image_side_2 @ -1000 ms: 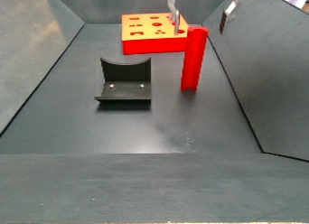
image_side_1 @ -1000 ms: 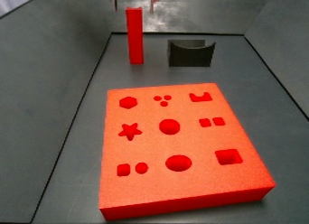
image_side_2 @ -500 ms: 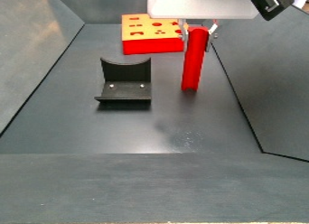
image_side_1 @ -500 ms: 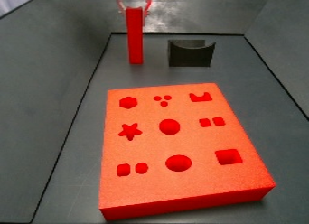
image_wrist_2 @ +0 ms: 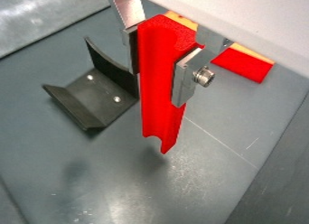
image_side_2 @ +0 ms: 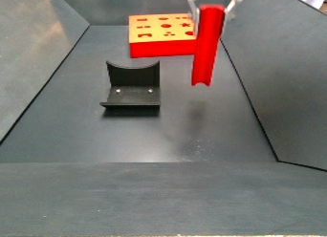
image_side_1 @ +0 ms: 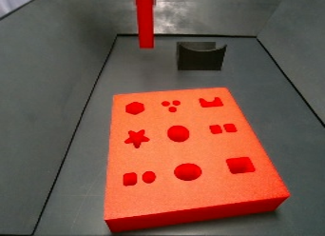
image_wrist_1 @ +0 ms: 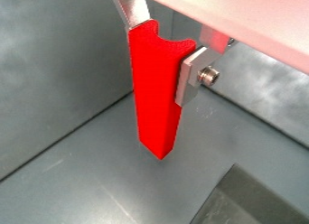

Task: Pick up the arch object. Move up. Rotate the arch object. Move to above the board. Insert the arch object.
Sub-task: Move to above the board.

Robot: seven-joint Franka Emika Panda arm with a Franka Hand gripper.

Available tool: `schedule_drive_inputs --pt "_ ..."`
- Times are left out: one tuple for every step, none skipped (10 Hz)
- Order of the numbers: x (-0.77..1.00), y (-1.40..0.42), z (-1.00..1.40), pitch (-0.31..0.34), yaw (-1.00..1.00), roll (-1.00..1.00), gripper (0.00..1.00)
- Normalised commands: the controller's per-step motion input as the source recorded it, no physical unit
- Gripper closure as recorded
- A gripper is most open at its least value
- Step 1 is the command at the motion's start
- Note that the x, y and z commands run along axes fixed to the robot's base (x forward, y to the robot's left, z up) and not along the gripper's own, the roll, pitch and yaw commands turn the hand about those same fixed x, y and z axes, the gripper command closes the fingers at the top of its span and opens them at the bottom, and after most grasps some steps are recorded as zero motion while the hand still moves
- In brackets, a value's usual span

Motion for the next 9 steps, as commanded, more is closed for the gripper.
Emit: schedule_drive_inputs --pt "0.06 0.14 1.00 0.099 0.00 0.09 1.00" --pt "0.04 0.10 0.83 0.092 0.00 0.08 1.00" --pt "0.03 0.06 0.66 0.088 0.00 0.07 1.00" --pt "0.02 0.04 0.49 0.083 0.01 0.06 1.00" --pt "0.01 0.03 0.32 0.083 0.00 0.06 1.00" --pt "0.10 -1.00 0.36 0.252 -0.08 -0.11 1.00" --pt "0.11 -1.00 0.34 0.242 -0.07 -0.10 1.00" --pt "0.11 -1.00 0.35 0.204 -0.02 -0.08 1.00" --pt "0.11 -1.00 0.35 0.164 -0.01 -0.10 1.00"
